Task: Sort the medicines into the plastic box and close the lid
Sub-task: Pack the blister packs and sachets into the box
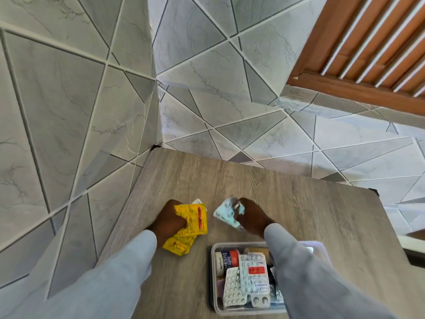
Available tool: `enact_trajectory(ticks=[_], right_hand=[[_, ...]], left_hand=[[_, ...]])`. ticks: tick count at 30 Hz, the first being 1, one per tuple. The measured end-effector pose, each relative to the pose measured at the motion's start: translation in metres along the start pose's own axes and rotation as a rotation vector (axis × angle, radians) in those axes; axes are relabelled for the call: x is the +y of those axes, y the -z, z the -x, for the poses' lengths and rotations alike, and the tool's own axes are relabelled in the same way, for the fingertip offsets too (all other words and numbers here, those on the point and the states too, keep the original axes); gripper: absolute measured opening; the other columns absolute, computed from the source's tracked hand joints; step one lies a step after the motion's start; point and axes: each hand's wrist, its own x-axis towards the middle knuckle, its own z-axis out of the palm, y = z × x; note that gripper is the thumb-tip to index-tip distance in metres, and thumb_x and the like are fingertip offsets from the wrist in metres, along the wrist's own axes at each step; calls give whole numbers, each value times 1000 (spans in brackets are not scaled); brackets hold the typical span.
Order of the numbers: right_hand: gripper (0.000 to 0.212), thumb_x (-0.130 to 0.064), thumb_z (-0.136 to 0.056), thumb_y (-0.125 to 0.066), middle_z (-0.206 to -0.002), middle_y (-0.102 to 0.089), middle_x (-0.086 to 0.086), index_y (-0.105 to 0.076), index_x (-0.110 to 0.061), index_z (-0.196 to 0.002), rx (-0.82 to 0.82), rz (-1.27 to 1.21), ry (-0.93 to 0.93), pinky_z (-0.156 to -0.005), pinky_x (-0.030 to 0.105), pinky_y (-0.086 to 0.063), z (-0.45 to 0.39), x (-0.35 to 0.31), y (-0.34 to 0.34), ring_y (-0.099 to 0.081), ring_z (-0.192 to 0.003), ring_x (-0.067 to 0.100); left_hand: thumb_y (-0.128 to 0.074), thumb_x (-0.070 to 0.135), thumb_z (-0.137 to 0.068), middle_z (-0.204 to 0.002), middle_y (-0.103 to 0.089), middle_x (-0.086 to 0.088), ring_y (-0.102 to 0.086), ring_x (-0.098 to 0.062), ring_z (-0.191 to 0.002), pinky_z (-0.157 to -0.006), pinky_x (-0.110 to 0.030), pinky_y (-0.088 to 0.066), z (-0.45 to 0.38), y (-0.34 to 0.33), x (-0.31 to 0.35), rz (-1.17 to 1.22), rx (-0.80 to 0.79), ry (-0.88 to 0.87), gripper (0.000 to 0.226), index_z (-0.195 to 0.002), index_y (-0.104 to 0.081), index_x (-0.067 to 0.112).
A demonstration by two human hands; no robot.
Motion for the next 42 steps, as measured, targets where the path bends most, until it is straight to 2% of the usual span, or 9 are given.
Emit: enact_trajectory(ticks=[4,8,13,16,24,26,29,34,42], right_hand=[[25,-8,-84,-60,-105,-68,12,-61,-9,-109,211,-212,24,-78,39,-56,27,10,44,-66,-90,28],[19,-6,-83,-64,-82,-60,-6,-58,-16,-99,316,-310,44,-55,15,-42,69,40,77,-57,-70,9],[22,-1,-80,-67,-87,-64,-8,-60,-16,-94,397,-399,42,-61,8,-43,124,101,82,-60,-77,5],[24,-1,-79,-65,-92,-69,0,-63,-19,-94,371,-466,27,-67,21,-47,154,130,74,-65,-84,15],[32,-9,-91,-53,-105,-58,-8,-53,-19,-122,208,-241,180,-76,4,-39,181,138,46,-59,-98,9],[39,-11,-93,-48,-120,-58,-2,-48,-17,-131,187,-87,204,-92,14,-37,181,135,42,-54,-113,15],[52,-9,-89,-46,-134,-51,4,-39,-22,-138,118,132,186,-107,33,-35,177,136,38,-47,-124,23],[43,-4,-84,-48,-115,-58,3,-48,-20,-124,101,-87,165,-92,34,-49,168,147,45,-56,-107,22],[36,-2,-82,-47,-95,-54,-3,-50,-19,-113,130,-162,202,-81,33,-50,158,151,60,-55,-90,17]], left_hand=[[-66,-6,-71,-107,-58,-13,-57,-30,-97,-77,-35,-48,1,-7,22,18,88,-99,55,-118,-47,15],[-70,-2,-67,-108,-55,-8,-56,-27,-96,-78,-36,-48,19,-33,60,-48,27,-234,70,-127,-43,24],[-63,16,-53,-88,-60,-4,-61,-21,-78,-70,-37,-52,60,-93,80,-292,-191,-350,71,-119,-45,38],[-61,12,-60,-82,-56,5,-56,-14,-72,-63,-29,-46,85,-123,83,-440,-278,-368,68,-123,-45,32],[-52,14,-74,-113,-64,-3,-60,-25,-106,-87,-33,-48,125,-157,62,-749,-298,-325,61,-127,-35,40],[-54,28,-75,-132,-52,0,-48,-24,-123,-102,-32,-40,137,-158,53,-980,-184,-407,67,-138,-33,30],[-80,44,-45,-103,-69,9,-64,-15,-89,-72,-32,-56,148,-163,30,-1235,23,-541,90,-126,-44,29],[-60,57,-65,-115,-66,9,-65,-16,-98,-74,-34,-56,153,-165,6,-1217,108,-587,70,-130,-49,32],[-81,56,-40,-115,-66,2,-66,-23,-97,-73,-40,-56,153,-179,15,-1275,127,-507,97,-126,-50,27]])
